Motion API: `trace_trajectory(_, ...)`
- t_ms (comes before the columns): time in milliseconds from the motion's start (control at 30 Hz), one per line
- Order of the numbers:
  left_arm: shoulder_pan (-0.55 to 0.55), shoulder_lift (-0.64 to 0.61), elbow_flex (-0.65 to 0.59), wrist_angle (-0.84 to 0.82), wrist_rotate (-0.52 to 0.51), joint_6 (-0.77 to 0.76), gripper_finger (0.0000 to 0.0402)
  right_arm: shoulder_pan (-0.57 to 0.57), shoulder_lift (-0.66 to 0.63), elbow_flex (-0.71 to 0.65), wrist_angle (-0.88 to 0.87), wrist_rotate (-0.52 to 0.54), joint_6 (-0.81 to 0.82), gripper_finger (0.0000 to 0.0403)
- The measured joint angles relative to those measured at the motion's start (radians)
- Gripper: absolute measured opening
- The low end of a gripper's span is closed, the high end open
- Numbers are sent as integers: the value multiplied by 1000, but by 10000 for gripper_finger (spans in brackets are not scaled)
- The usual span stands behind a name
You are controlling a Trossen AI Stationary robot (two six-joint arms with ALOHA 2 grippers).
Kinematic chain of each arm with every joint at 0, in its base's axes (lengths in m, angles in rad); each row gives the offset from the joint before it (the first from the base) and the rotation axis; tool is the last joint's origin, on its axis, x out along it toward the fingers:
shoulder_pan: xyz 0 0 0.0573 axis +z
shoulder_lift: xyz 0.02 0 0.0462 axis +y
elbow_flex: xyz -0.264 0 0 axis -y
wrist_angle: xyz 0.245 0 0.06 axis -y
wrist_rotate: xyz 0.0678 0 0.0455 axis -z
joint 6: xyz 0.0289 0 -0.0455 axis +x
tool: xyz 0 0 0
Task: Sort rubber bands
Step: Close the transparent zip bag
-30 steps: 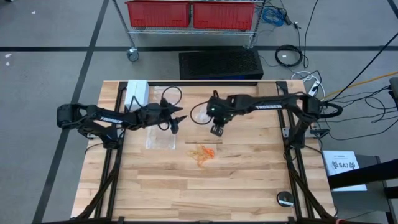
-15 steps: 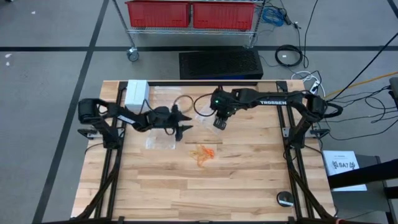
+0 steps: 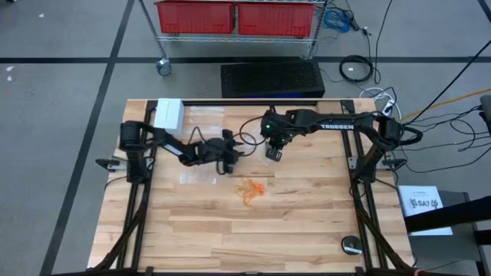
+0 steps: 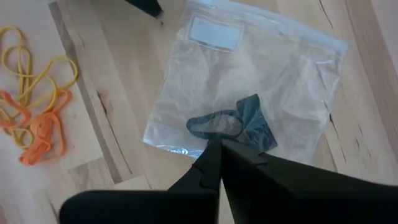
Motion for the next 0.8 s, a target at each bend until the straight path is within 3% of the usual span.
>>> trace_trajectory(133, 4, 70, 104, -70, -1, -9, 193, 0, 0, 0, -9, 0, 0, 0)
trace_trajectory(333, 3, 129, 239, -304, -18, 72, 193, 0, 0, 0, -44, -1, 0, 0)
trace_trajectory(500, -10, 102, 268, -400, -136, 66, 193, 2, 0, 0, -58, 45, 0, 0)
trace_trajectory(600, -15, 40, 261, -448, -181, -7, 193, -21, 1, 0, -53, 122, 4, 0)
trace_trajectory(800, 9, -162, 222, -485, -161, -344, 193, -105, 19, -124, 120, 37, -71, 0)
